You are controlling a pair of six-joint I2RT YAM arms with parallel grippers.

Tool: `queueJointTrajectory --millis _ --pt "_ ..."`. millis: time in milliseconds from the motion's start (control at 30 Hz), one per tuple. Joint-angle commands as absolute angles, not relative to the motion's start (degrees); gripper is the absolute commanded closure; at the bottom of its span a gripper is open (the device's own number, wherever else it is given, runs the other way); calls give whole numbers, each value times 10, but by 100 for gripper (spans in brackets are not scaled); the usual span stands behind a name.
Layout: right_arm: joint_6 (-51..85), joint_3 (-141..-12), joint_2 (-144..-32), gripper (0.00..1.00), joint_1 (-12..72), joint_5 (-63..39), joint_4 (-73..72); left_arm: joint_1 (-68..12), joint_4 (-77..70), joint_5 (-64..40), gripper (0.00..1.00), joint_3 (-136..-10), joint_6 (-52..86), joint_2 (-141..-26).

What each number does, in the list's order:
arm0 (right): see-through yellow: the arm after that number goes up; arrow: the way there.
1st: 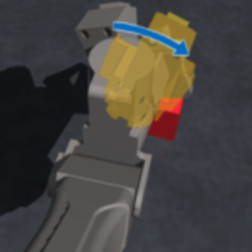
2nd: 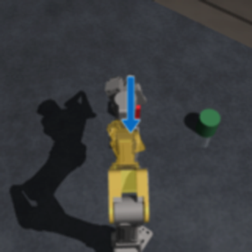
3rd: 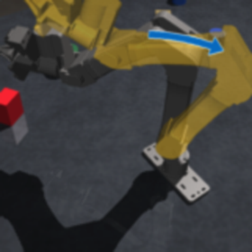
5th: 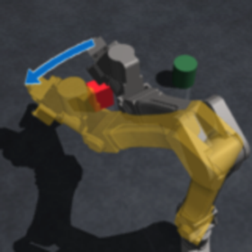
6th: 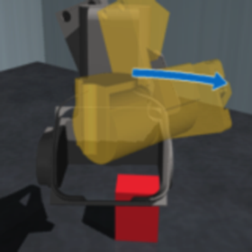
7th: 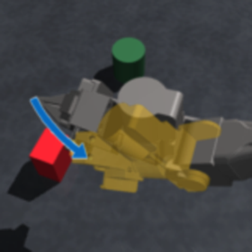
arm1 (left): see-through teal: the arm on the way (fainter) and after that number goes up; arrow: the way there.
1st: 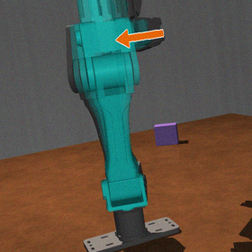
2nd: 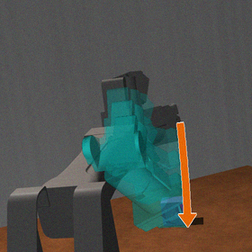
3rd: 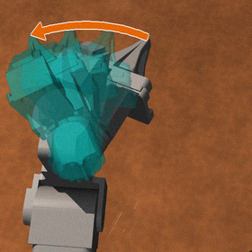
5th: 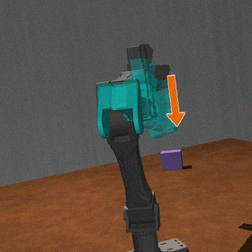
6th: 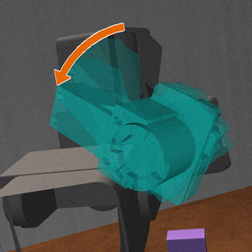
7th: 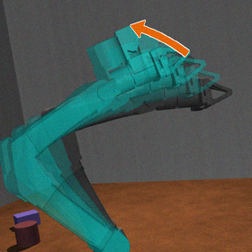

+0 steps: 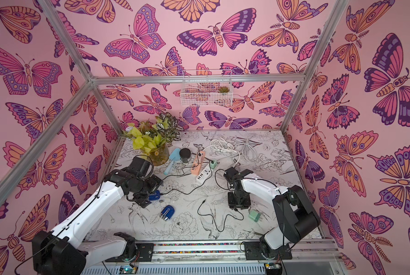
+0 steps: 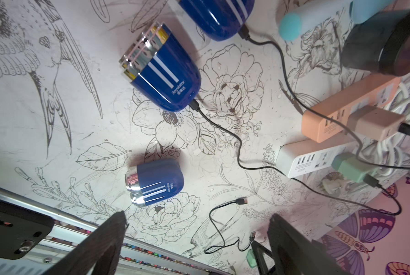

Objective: Charge the electric shaver
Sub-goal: Pick up the charging cable from the center of the board.

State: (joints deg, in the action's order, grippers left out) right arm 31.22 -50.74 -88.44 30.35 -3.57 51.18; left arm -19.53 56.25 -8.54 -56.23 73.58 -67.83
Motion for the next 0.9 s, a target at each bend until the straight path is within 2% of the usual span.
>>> queueJointTrajectory --millis 0,267,367,433,667,867 --pt "275 -515 -913 54 308 -23 510 -203 593 -69 5 -560 719 -670" --pt "278 -508 -947 68 308 -26 479 -225 577 -70 10 -584 700 -679" --pt "282 -511 -956 74 307 -28 475 -234 559 -77 15 -585 681 -684" --pt "288 -509 -956 75 308 -31 474 -238 551 -85 17 -584 674 -689" --pt "325 -505 -928 86 307 -32 475 -257 509 -111 22 -592 644 -707" --pt "366 -553 -885 94 295 -39 500 -297 422 -135 33 -601 573 -746"
